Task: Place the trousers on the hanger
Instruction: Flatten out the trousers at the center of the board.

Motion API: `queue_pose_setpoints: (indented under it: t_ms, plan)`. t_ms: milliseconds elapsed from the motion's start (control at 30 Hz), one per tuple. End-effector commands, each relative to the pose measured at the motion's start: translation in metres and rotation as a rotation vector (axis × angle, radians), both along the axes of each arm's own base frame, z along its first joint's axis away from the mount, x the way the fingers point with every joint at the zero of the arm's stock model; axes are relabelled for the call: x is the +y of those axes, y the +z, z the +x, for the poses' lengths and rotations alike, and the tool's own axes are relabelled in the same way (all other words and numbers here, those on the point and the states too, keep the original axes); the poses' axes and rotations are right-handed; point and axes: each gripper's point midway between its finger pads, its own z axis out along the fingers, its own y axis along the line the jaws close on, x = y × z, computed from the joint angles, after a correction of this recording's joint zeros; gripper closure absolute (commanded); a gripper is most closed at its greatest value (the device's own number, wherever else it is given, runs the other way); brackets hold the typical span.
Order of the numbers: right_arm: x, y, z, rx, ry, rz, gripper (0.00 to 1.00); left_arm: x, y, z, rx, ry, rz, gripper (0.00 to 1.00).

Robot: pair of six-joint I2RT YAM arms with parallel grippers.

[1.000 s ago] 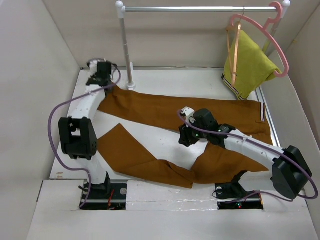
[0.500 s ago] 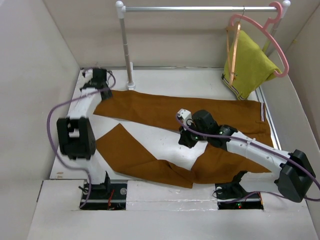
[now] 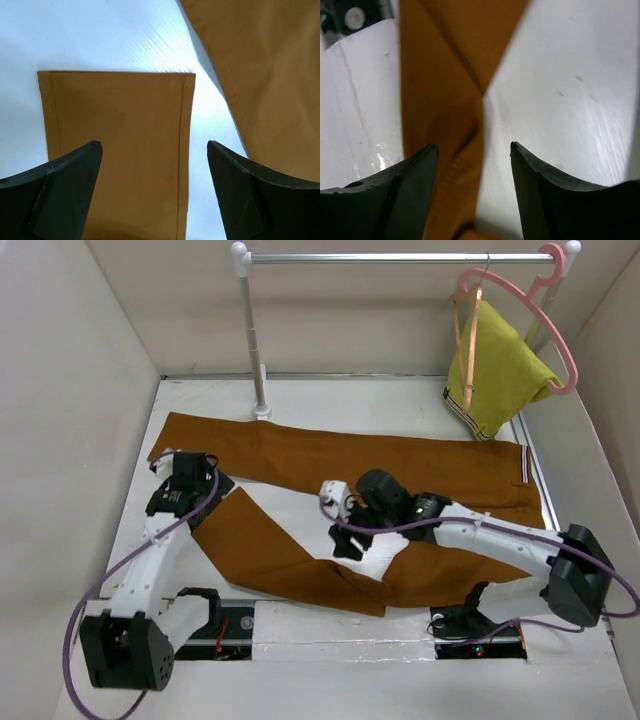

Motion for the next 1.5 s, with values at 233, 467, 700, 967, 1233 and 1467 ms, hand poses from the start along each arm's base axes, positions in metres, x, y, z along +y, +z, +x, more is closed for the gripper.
queue_pose_setpoints:
  t_ms: [233,467,700,967,1233,1467]
  plan:
    - [0.161,-0.012,-0.045,-0.125,0.45,-0.021,0.3,0.007,0.159,0.083,-0.374,-0.014,0.046,0.22]
    - [0.208,-0.067,-0.05,-0.097,0.478,-0.116,0.3,0.003,0.203,0.093,-0.475,-0.059,0.058,0.24]
    - [0.218,-0.094,-0.069,-0.03,0.508,-0.164,1.0,0.01,0.2,0.091,-0.46,-0.084,0.132,0.25]
    - [0.199,0.071,-0.1,-0.151,0.568,0.102,1.0,0.021,0.212,0.087,-0.458,-0.087,0.219,0.26]
    - [0.186,0.065,0.001,-0.071,0.449,0.194,1.0,0.037,0.208,0.098,-0.395,-0.068,0.32,0.26]
    - [0.171,0.01,0.154,-0.074,0.048,0.007,0.42,0.055,0.165,0.1,-0.247,-0.028,0.393,0.24]
